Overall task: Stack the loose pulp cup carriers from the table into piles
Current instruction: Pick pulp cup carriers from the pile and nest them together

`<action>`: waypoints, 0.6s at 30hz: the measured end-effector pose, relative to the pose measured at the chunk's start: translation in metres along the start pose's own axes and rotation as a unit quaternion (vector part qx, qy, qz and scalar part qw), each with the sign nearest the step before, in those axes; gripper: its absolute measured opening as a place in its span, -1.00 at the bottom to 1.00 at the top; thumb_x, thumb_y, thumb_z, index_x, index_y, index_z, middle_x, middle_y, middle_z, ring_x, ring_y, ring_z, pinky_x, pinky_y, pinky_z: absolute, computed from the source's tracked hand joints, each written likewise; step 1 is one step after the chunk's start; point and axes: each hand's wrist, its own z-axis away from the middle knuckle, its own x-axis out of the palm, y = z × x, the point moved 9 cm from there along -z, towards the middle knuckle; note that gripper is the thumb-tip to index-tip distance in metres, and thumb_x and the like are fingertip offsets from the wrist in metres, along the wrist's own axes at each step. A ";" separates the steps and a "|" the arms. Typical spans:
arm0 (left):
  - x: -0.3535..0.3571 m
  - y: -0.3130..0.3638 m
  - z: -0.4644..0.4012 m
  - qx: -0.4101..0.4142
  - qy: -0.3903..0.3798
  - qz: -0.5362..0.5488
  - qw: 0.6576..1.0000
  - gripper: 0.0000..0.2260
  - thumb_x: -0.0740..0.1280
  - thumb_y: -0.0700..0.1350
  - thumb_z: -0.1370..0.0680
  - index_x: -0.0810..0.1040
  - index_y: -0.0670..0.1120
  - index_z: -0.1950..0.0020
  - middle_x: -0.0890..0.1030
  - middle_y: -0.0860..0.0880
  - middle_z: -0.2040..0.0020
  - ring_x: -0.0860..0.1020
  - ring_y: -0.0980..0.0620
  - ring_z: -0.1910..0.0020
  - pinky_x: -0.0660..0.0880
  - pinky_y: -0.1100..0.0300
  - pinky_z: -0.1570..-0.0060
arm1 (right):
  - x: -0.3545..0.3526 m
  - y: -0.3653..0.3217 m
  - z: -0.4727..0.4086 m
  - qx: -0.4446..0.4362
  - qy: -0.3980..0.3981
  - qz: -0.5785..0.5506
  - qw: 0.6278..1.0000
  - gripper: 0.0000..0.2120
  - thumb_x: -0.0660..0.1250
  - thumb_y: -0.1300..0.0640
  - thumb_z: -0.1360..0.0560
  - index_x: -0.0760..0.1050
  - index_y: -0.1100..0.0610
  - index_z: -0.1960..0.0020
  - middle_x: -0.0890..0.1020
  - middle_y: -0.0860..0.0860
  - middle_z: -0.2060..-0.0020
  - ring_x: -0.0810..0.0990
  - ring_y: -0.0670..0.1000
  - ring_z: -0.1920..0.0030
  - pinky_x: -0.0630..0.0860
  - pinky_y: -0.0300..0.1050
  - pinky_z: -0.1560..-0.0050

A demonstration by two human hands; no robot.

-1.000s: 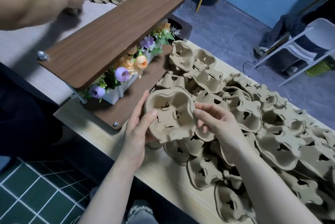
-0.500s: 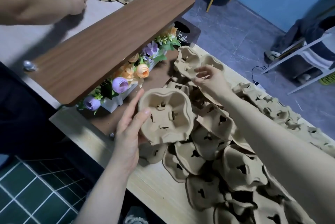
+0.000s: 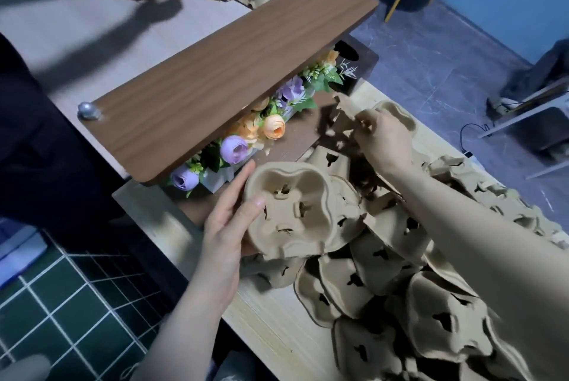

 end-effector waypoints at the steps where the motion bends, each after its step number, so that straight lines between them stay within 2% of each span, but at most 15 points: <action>1: 0.002 -0.002 0.000 -0.004 -0.007 -0.003 1.000 -0.55 0.40 -0.06 -0.45 0.52 0.20 -0.33 0.65 0.20 -0.20 0.63 0.24 -0.11 0.54 0.39 0.17 | -0.009 0.002 0.003 -0.003 0.019 -0.018 1.000 -0.81 0.27 0.21 -0.44 0.59 0.12 -0.01 0.61 0.10 0.05 0.56 0.17 0.01 0.41 -0.06 0.17; 3: 0.006 -0.004 0.001 -0.014 -0.018 -0.006 1.000 -0.56 0.35 -0.02 -0.45 0.52 0.22 -0.32 0.65 0.18 -0.21 0.62 0.21 -0.13 0.55 0.38 0.16 | -0.031 0.006 0.012 0.012 0.058 -0.068 0.996 -0.80 0.24 0.21 -0.40 0.58 0.10 0.04 0.64 0.06 0.08 0.57 0.12 0.04 0.39 -0.09 0.17; 6: 0.010 -0.005 0.003 -0.029 -0.035 -0.010 0.999 -0.55 0.36 0.00 -0.44 0.52 0.24 -0.33 0.65 0.15 -0.21 0.62 0.15 -0.16 0.57 0.28 0.09 | -0.065 0.011 0.035 0.046 0.104 -0.168 0.979 -0.84 0.30 0.19 -0.44 0.61 0.09 0.03 0.68 0.00 0.07 0.57 -0.04 0.12 0.46 -0.12 0.09; 9: 0.012 -0.004 0.005 -0.033 -0.042 -0.013 0.998 -0.54 0.44 -0.03 -0.45 0.52 0.25 -0.33 0.66 0.12 -0.20 0.63 0.10 -0.18 0.53 0.10 -0.07 | -0.103 0.001 0.070 0.026 0.157 -0.256 0.953 -0.87 0.35 0.22 -0.47 0.62 0.13 0.02 0.65 -0.03 0.15 0.51 -0.18 0.23 0.42 -0.29 0.13; 12: 0.013 -0.005 0.008 -0.043 -0.045 -0.013 0.998 -0.54 0.39 -0.01 -0.44 0.53 0.22 -0.34 0.66 0.11 -0.21 0.61 0.07 -0.21 0.50 -0.05 -0.25 | -0.130 -0.017 0.112 -0.001 0.183 -0.315 0.931 -0.87 0.36 0.29 -0.51 0.60 0.11 -0.01 0.63 -0.05 0.16 0.52 -0.16 0.24 0.45 -0.30 0.19; 13: 0.014 -0.006 0.009 -0.049 -0.049 -0.018 0.997 -0.54 0.41 0.00 -0.44 0.53 0.22 -0.33 0.65 0.10 -0.23 0.60 0.06 -0.24 0.47 -0.11 -0.31 | -0.135 -0.023 0.126 -0.011 0.188 -0.324 0.927 -0.84 0.36 0.31 -0.52 0.59 0.10 -0.02 0.64 -0.05 0.16 0.54 -0.14 0.23 0.47 -0.26 0.20; 15: 0.018 -0.009 0.012 -0.057 -0.062 -0.028 0.996 -0.54 0.47 -0.01 -0.43 0.55 0.22 -0.32 0.63 0.11 -0.26 0.57 0.06 -0.28 0.40 -0.16 -0.38 | -0.137 -0.032 0.150 -0.027 0.188 -0.341 0.921 -0.82 0.33 0.36 -0.53 0.58 0.14 -0.05 0.66 0.05 0.11 0.62 0.00 0.17 0.56 -0.05 0.14; 16: 0.019 -0.010 0.014 -0.059 -0.065 -0.030 0.996 -0.54 0.47 -0.02 -0.42 0.56 0.20 -0.32 0.63 0.10 -0.27 0.56 0.07 -0.29 0.38 -0.14 -0.39 | -0.135 -0.035 0.162 -0.033 0.181 -0.350 0.919 -0.83 0.32 0.37 -0.53 0.59 0.19 -0.06 0.66 0.12 0.08 0.64 0.07 0.11 0.58 0.05 0.07; 18: 0.020 -0.013 0.019 -0.069 -0.066 -0.020 0.995 -0.50 0.47 -0.04 -0.40 0.55 0.16 -0.33 0.66 0.06 -0.22 0.61 0.06 -0.22 0.45 -0.06 -0.33 | -0.128 -0.043 0.183 -0.055 0.166 -0.352 0.919 -0.85 0.31 0.36 -0.52 0.59 0.26 -0.06 0.65 0.15 0.01 0.64 0.09 -0.03 0.55 0.09 -0.08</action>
